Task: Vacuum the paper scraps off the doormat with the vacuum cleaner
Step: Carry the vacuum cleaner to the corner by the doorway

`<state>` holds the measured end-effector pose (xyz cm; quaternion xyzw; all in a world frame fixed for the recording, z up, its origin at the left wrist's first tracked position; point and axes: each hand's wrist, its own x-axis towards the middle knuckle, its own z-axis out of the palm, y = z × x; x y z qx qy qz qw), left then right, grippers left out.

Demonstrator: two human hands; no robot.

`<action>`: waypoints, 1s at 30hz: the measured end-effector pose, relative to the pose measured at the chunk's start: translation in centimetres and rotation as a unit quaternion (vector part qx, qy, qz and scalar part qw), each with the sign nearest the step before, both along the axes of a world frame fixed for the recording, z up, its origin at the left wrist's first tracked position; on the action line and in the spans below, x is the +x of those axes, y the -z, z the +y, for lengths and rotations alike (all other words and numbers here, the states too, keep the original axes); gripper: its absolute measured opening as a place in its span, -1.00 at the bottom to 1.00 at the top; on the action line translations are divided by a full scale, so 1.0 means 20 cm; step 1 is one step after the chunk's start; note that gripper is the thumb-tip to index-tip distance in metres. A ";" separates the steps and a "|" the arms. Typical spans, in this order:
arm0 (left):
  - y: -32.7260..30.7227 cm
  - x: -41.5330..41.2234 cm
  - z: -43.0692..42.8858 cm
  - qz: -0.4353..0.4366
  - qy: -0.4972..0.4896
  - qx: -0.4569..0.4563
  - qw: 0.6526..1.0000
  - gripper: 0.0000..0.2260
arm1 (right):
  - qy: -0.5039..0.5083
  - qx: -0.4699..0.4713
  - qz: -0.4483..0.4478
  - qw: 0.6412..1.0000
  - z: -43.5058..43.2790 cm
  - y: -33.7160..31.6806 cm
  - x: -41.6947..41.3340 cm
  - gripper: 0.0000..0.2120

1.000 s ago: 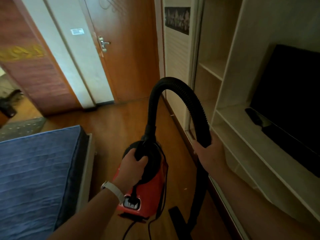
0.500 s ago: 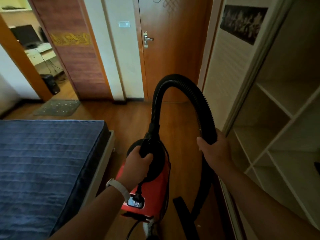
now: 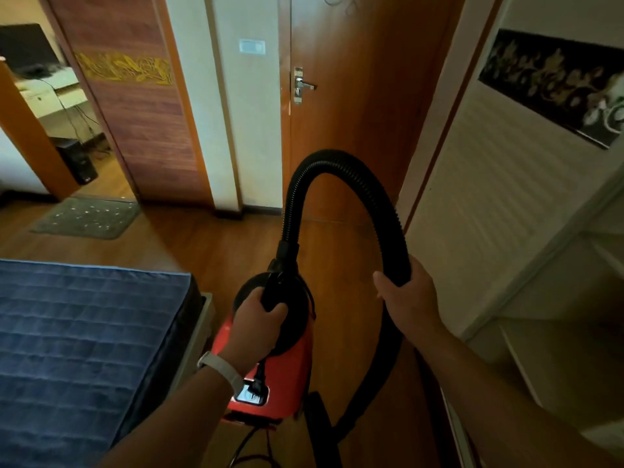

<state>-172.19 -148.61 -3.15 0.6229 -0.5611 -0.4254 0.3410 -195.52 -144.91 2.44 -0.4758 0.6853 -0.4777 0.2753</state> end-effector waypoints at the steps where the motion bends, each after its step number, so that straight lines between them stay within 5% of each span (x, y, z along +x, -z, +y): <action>1: -0.01 0.02 -0.09 -0.006 -0.007 -0.014 1.000 -0.92 | -0.006 -0.003 0.006 1.000 -0.10 0.00 0.01 -0.90; 21: 0.00 0.28 -1.95 -0.130 -0.178 -0.010 0.975 -0.81 | -0.171 0.036 -0.034 0.984 -2.33 0.12 0.16 -0.85; 30: -0.11 0.43 -2.59 -0.100 -0.245 -0.008 0.964 -0.92 | -0.248 0.004 0.003 0.969 -3.11 -0.06 0.34 -0.85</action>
